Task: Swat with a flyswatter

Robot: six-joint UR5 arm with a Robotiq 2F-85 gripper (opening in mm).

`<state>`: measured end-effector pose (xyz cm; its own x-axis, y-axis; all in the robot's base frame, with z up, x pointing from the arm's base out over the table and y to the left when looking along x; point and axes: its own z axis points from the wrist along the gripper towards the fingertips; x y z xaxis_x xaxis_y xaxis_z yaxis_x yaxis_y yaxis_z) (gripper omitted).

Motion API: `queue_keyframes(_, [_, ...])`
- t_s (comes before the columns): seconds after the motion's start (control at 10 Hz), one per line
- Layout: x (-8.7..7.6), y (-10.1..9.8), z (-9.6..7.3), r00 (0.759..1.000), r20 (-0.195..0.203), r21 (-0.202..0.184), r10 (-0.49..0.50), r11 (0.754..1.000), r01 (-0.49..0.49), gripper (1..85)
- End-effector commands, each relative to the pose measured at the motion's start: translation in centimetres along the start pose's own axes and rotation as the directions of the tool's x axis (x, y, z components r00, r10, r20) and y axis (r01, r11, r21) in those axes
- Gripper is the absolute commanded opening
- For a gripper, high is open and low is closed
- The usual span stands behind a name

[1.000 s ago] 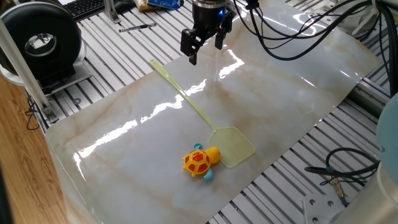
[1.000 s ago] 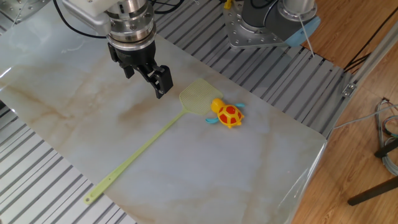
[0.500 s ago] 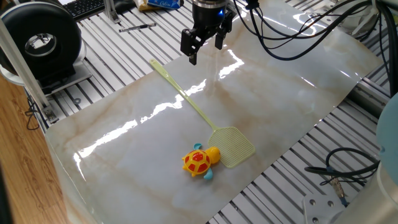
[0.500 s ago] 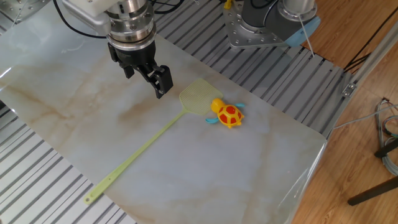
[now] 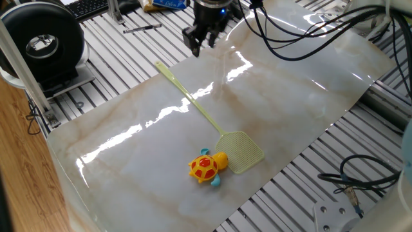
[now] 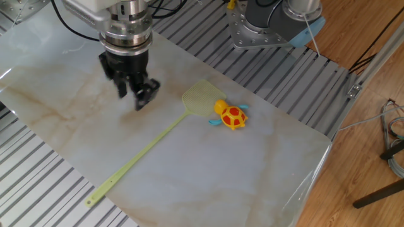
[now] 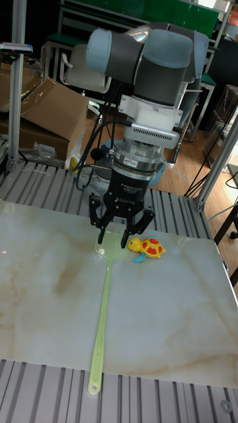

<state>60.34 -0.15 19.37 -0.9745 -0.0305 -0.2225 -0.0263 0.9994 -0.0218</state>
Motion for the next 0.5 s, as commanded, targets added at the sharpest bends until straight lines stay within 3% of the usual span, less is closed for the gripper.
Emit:
queue_keyframes(0.0, [-2.95, 0.12, -0.31, 0.993, 0.121, -0.001, -0.001, 1.0, 0.002, 1.3])
queue_keyframes(0.4, [-2.92, 0.38, -0.32, 0.993, 0.12, -0.013, 0.011, 1.0, -0.01, 1.3])
